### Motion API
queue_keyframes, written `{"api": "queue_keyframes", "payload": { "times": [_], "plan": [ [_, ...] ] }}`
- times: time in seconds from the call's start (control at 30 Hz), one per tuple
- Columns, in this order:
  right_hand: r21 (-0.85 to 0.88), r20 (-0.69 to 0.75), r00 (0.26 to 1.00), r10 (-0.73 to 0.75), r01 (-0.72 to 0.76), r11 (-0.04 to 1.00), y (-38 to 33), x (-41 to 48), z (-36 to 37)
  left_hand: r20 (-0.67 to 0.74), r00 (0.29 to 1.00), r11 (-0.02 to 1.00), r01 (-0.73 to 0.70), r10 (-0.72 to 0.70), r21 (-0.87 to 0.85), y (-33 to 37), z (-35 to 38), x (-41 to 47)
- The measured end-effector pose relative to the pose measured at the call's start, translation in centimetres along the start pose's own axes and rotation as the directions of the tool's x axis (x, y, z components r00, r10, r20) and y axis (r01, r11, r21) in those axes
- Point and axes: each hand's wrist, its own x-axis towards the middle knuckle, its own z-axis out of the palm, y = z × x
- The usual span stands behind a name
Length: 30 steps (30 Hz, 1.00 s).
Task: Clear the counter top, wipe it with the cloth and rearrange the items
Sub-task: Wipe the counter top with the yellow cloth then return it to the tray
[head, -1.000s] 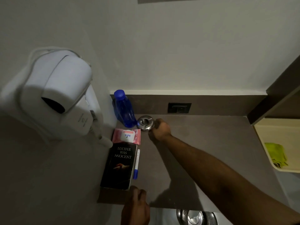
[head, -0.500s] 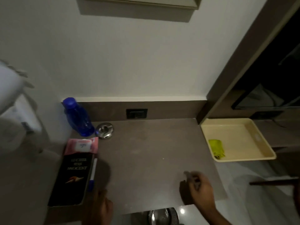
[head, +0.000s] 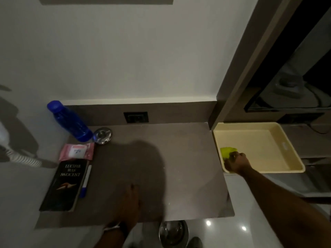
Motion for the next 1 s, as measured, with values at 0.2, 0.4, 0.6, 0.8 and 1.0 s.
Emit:
{"api": "queue_keyframes", "payload": {
  "times": [0.2,0.4,0.6,0.8,1.0],
  "plan": [
    [-0.087,-0.006,1.000,0.005,-0.006,0.996,0.1,2.3,1.2,-0.149,0.975,0.950,-0.114,0.163,0.290,4.4,-0.9,2.8],
    [-0.148,-0.024,0.998,-0.057,0.053,0.988,0.8,4.3,1.1,-0.165,0.977,0.933,-0.071,0.137,0.354,6.6,-1.4,5.1],
    [0.482,-0.222,0.934,0.281,-0.145,0.864,1.5,5.4,0.7,-0.198,0.975,0.945,-0.033,0.102,0.325,3.3,-3.0,6.0],
    [0.307,-0.552,0.820,-0.151,0.368,0.878,0.8,2.0,1.8,-0.316,0.945,0.961,0.165,-0.088,0.223,-6.5,-7.9,5.7],
    [-0.206,-0.213,0.804,-0.555,0.518,0.830,-4.7,-2.4,8.0,-0.274,0.934,0.972,0.233,-0.228,-0.015,-14.9,-7.2,2.9]
  ]
}}
